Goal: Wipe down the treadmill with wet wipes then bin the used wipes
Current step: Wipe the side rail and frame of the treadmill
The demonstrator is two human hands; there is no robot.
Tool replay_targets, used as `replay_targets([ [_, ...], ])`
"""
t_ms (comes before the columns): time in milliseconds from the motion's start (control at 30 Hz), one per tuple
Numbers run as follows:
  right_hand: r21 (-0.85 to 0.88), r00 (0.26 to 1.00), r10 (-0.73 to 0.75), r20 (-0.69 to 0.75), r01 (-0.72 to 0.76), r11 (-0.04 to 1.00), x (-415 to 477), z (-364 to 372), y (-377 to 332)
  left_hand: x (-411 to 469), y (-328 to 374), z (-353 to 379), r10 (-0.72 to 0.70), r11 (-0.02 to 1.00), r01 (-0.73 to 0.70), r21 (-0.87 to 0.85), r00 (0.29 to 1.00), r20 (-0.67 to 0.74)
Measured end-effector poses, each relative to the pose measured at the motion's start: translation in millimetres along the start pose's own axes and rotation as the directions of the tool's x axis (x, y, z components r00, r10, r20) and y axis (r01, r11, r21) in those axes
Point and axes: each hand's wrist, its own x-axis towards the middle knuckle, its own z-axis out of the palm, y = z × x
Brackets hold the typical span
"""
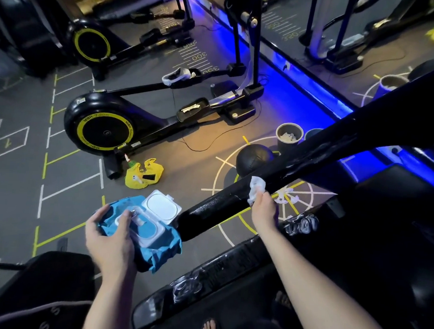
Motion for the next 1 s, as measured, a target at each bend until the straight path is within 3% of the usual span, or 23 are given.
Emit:
replay_targets([
  [167,-0.031,0.989,-0.069,-0.129,0.065,0.997,-20.9,3.8,5.8,-2.9,4.5,-1.8,-0.01,1.0,0.01,-0.014,1.0,-0.015],
  [300,-0.118,0.986,-0.165,0.036,0.168,0.979,-58.5,26.6,2.6,-5.6,5.3,-1.7,0.0,1.0,0.0,-0.027,1.0,-0.011],
  [433,-0.021,0.997,-0.076,0.018,0.077,0.997,-55.2,43.9,-15.8,-12.4,5.4,-2.6,0.003,1.0,-0.003,-0.023,1.0,-0.01],
  [567,0.117,0.99,0.037,-0.138,-0.021,0.993,-30.8,49.0,-28.6,-19.9,3.4,-2.8,-0.004,1.0,0.004,-0.01,1.0,-0.011],
  [733,0.122,0.961,0.027,-0.276,0.007,0.992,5.4,21.8,-25.3,-26.5,8.2,1.8,-0.047,0.997,0.046,-0.065,0.999,-0.015],
  [1000,0.214,0.957,0.025,-0.288,0.039,0.976,-15.0,9.0,-5.0,-27.8,13.3,26.9,-0.104,0.979,0.118,-0.169,0.991,0.085],
])
